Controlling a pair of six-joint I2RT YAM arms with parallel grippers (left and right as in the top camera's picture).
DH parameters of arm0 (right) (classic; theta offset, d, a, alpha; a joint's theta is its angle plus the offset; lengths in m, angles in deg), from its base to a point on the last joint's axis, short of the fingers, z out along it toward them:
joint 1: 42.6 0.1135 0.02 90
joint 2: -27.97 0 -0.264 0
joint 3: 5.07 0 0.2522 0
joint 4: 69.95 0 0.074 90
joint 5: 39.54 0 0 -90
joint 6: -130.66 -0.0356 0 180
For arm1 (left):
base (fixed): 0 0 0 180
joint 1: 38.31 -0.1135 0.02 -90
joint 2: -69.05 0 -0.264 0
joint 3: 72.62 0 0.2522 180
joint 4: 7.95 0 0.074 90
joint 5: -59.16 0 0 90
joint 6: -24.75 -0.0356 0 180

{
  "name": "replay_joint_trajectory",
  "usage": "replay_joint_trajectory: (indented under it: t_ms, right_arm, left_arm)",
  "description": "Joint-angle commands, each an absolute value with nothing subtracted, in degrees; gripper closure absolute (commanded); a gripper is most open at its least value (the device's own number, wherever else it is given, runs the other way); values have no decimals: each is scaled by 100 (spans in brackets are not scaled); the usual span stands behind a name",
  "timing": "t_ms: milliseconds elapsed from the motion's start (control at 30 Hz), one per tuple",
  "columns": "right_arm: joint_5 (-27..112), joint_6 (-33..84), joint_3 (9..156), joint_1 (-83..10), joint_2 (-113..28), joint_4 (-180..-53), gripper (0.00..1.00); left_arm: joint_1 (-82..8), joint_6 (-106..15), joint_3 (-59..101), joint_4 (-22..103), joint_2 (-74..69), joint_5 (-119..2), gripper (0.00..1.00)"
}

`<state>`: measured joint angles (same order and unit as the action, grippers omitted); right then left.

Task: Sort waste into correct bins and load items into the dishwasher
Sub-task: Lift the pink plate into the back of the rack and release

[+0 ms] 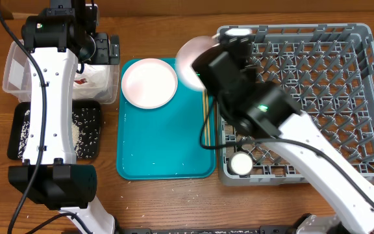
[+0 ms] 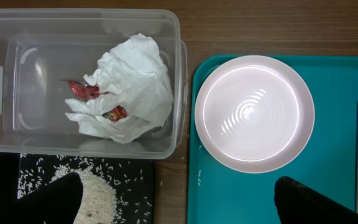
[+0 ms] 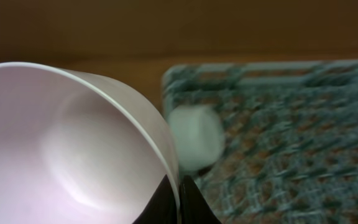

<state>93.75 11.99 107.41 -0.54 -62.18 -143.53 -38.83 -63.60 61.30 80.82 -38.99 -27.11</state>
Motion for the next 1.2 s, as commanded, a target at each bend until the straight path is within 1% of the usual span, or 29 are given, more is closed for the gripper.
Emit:
replay_joint_trajectory:
  t_ms: [0, 67, 133, 233, 367, 433, 500, 633, 700, 767, 933, 1067, 1167]
  right_arm:
    - [11965, 1437, 10691, -323, -6524, -14420, 96]
    - [12413, 1752, 10684, -548, -6664, -14499, 96]
    - [13027, 2198, 10669, -968, -6913, -14528, 96]
    - [13040, 2729, 10667, -1405, -7280, -14584, 96]
    - [13034, 2745, 10662, -1632, -7540, -14654, 96]
    - [13036, 2738, 10658, -1643, -7612, -14982, 96]
    - [13029, 2598, 10658, -1590, -7615, -15389, 96]
    - [12815, 1158, 10658, -1378, -7615, -16814, 96]
    - [12308, 54, 10658, -1291, -7615, -17618, 96]
    - [11818, -613, 10651, -1271, -7615, -18071, 96]
    - [11593, -565, 10647, -1271, -7641, -17961, 96]
    - [11593, 165, 10643, -1254, -7831, -17601, 96]
    - [11674, 329, 10643, -1164, -8124, -17581, 96]
  left_arm:
    - [-3904, -6334, 6226, 8058, -3821, -2637, 0]
    - [-3904, -6334, 6226, 8058, -3821, -2639, 0]
    - [-3872, -6334, 6226, 8055, -3821, -2637, 0]
    - [-3867, -6334, 6226, 8058, -3821, -2639, 0]
    - [-3874, -6334, 6226, 8055, -3821, -2637, 0]
    - [-3872, -6334, 6226, 8058, -3821, -2639, 0]
    - [-3863, -6334, 6226, 8058, -3821, -2639, 0]
    - [-3863, -6334, 6226, 8055, -3821, -2639, 0]
    - [-3863, -6334, 6226, 8058, -3821, -2639, 0]
    - [-3863, -6334, 6226, 8058, -3821, -2639, 0]
    - [-3863, -6334, 6226, 8058, -3821, -2639, 0]
    - [-3863, -6334, 6226, 8055, -3821, -2637, 0]
    - [-3867, -6334, 6226, 8055, -3821, -2637, 0]
